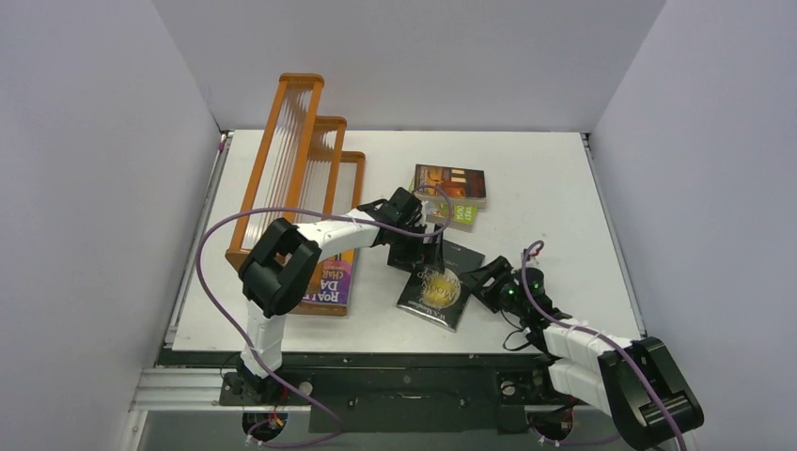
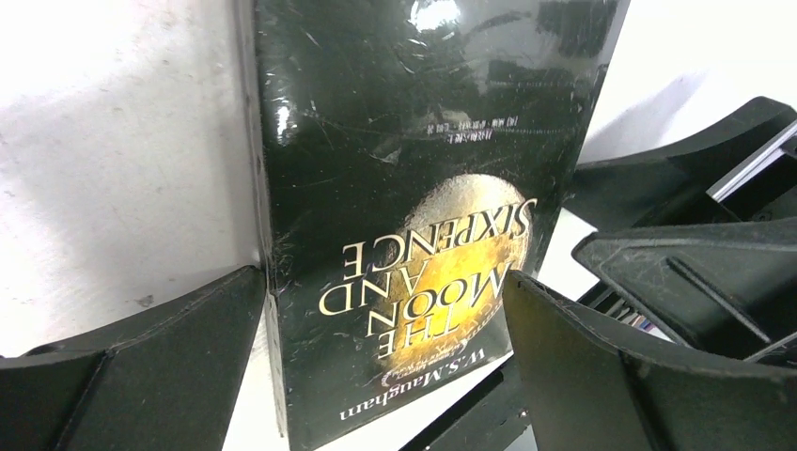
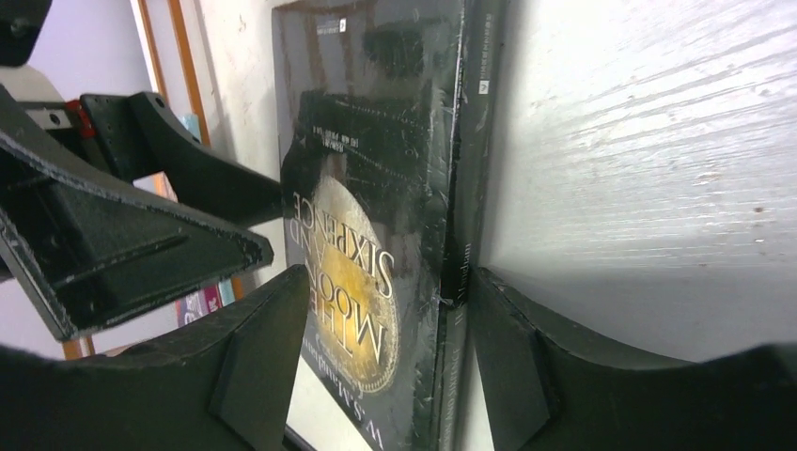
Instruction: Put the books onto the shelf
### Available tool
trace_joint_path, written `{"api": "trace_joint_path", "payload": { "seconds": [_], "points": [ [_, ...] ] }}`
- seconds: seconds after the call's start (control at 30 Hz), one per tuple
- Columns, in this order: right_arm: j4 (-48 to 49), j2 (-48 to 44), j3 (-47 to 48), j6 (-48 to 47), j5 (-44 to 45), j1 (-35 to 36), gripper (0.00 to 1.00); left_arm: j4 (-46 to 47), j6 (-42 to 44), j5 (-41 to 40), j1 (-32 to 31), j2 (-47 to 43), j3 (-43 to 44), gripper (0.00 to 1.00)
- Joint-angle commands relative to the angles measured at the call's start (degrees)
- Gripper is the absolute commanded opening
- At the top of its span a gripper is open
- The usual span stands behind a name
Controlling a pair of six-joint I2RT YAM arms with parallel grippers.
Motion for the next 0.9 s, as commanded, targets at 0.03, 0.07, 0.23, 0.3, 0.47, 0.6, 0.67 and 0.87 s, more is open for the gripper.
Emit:
{"api": "trace_joint_path", "payload": {
  "seconds": [0.03,0.07,0.23,0.3,0.47,0.6,0.67,0.87],
  "points": [
    [8.12,1.69,1.63,3.51,-14.35,2.40,0.56,5.00,-0.18,6.43,-0.78,3.31,0.97,0.96],
    [8.25,1.42,1.57,3.73,-14.69,2.41,0.55,4.59,0.13,6.20,-0.71,3.24,0.92,0.96],
    [5.99,-2.87,1.12,2.60,-15.05,2.42,0.52,3.92,0.46,5.29,-0.11,2.59,0.16,0.96],
    [3.64,-5.28,1.33,1.73,-13.96,2.34,0.52,4.19,0.25,5.37,-0.03,2.44,0.15,0.96],
    [-7.76,-9.98,2.40,-2.16,-6.48,2.29,0.55,4.28,-0.03,4.85,0.02,2.08,0.40,0.96],
    [-21.20,-15.33,3.35,-4.98,3.13,2.34,0.62,3.87,0.26,3.45,0.03,0.91,0.19,0.96],
    [-26.24,-17.16,3.71,-5.26,6.31,2.39,0.65,3.31,0.67,2.79,0.16,0.36,0.21,0.96],
    [-26.64,-20.32,-0.47,0.73,9.02,3.93,0.68,3.54,1.68,2.10,1.10,-3.08,-1.26,0.96]
  ]
}}
